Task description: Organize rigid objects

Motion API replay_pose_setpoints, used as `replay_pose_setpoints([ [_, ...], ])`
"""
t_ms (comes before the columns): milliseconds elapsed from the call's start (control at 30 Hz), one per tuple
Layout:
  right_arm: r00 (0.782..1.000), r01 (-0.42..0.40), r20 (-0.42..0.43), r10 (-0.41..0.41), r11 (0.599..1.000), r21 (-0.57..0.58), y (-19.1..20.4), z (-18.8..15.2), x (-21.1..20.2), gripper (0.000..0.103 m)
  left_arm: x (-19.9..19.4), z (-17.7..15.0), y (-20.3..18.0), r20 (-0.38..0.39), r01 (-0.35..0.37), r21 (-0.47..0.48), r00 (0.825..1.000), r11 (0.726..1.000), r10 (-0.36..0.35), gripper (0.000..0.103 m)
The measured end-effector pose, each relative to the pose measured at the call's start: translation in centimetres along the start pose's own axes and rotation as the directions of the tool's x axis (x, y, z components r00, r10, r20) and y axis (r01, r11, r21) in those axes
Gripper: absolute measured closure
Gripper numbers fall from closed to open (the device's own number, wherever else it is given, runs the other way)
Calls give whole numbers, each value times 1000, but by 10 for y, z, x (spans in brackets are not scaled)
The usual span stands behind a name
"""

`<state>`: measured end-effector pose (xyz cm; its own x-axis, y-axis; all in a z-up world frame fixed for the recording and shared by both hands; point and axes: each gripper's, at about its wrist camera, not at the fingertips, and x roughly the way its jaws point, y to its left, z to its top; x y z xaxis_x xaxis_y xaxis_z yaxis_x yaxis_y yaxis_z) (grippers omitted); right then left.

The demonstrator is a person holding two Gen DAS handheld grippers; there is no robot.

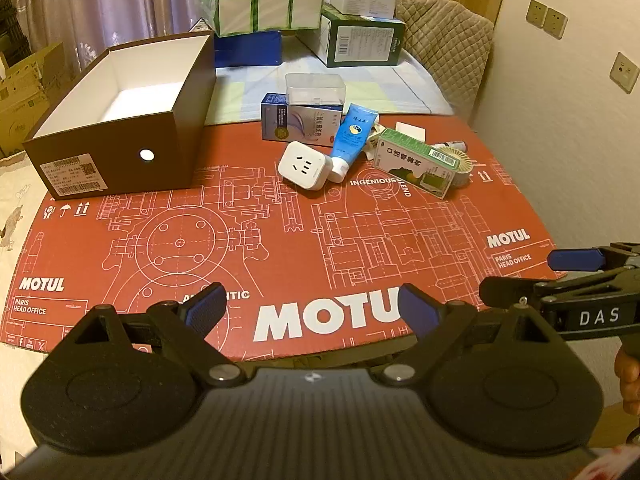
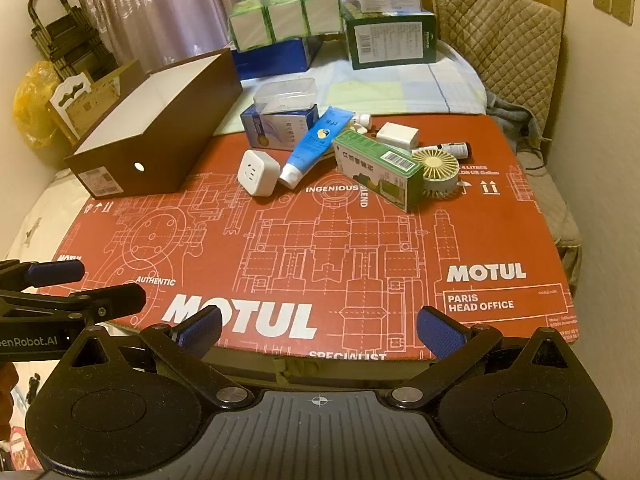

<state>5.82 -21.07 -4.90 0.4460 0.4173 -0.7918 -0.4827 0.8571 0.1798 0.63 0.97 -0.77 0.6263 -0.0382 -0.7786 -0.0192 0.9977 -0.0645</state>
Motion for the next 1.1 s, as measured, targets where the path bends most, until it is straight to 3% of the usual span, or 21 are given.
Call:
replay_pose_setpoints([
  [1100,1000,-10,-20,10,1000,-10,-8,9,8,2,14,10,-10,-17,-1,5,1000,1000,1,12],
])
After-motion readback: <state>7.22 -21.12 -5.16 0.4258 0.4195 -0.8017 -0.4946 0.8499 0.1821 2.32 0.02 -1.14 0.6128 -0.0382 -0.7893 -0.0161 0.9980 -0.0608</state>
